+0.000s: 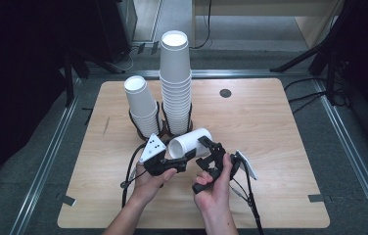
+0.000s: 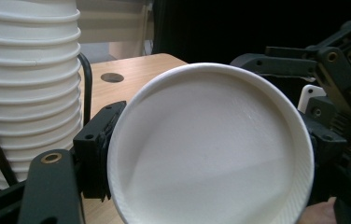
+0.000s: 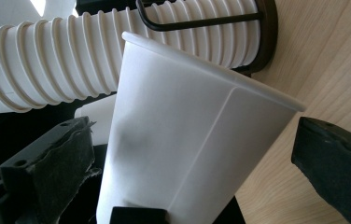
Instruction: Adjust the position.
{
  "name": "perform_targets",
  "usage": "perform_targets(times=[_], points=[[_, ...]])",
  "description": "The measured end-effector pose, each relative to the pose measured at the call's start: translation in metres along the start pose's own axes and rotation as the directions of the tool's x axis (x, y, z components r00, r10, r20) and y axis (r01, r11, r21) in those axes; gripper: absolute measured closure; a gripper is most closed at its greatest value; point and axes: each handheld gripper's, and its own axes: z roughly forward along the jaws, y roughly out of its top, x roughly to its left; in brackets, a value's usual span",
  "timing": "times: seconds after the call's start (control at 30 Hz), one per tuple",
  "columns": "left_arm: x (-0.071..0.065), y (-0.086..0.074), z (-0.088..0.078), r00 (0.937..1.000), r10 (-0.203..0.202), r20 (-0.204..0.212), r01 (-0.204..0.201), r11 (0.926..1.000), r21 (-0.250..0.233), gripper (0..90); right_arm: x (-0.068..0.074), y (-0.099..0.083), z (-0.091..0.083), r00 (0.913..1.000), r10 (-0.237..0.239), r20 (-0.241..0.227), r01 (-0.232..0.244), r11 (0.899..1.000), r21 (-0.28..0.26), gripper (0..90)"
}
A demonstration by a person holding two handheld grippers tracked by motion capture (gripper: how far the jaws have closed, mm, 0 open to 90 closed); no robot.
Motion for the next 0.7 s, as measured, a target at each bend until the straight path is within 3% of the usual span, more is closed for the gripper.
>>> perform_targets(times=[0.7], points=[[-0.001, 0.0, 0.0, 1.0, 0.001, 0.006, -0.001, 1.0, -0.005, 24.2, 0.0, -0.005, 0.019, 0.9987, 0.045, -0.023, -0.044, 0.998, 0.053, 0.0]])
